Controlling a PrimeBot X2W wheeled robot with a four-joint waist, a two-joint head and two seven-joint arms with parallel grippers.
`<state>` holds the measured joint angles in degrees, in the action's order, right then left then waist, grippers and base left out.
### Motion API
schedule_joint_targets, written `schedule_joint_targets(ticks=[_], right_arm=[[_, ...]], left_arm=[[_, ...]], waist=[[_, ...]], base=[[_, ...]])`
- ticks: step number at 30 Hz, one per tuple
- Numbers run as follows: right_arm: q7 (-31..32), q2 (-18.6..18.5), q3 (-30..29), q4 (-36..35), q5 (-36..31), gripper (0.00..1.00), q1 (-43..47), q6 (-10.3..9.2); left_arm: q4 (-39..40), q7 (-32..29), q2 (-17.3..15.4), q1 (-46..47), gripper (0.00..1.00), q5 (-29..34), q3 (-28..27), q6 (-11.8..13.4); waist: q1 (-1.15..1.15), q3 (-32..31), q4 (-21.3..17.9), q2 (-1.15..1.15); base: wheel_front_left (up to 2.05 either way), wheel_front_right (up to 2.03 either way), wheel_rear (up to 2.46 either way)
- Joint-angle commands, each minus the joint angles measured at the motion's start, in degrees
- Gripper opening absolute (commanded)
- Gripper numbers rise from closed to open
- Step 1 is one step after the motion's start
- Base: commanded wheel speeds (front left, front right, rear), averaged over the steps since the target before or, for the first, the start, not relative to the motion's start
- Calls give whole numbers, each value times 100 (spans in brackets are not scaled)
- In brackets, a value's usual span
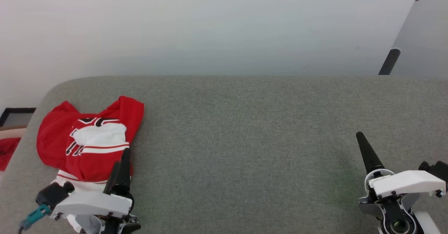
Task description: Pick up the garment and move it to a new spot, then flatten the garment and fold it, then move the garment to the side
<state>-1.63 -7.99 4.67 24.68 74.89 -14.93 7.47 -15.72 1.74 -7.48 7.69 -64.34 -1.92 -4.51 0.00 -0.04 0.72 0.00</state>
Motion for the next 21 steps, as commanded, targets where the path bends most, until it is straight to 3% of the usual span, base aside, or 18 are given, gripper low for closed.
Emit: schedule_joint_targets(ticks=[1,21], right_arm=[[-56,-87,78,-10,-196,100,-221,4],[-451,-266,275,460,-2398,100,-544,4]], left_arm=[[93,54,-83,95,100,251,30,26],[64,438,-344,141,100,2321,265,143]], waist=[[0,-2,3,0],[0,-18,32,0]], base=[[0,0,0],[0,0,0]])
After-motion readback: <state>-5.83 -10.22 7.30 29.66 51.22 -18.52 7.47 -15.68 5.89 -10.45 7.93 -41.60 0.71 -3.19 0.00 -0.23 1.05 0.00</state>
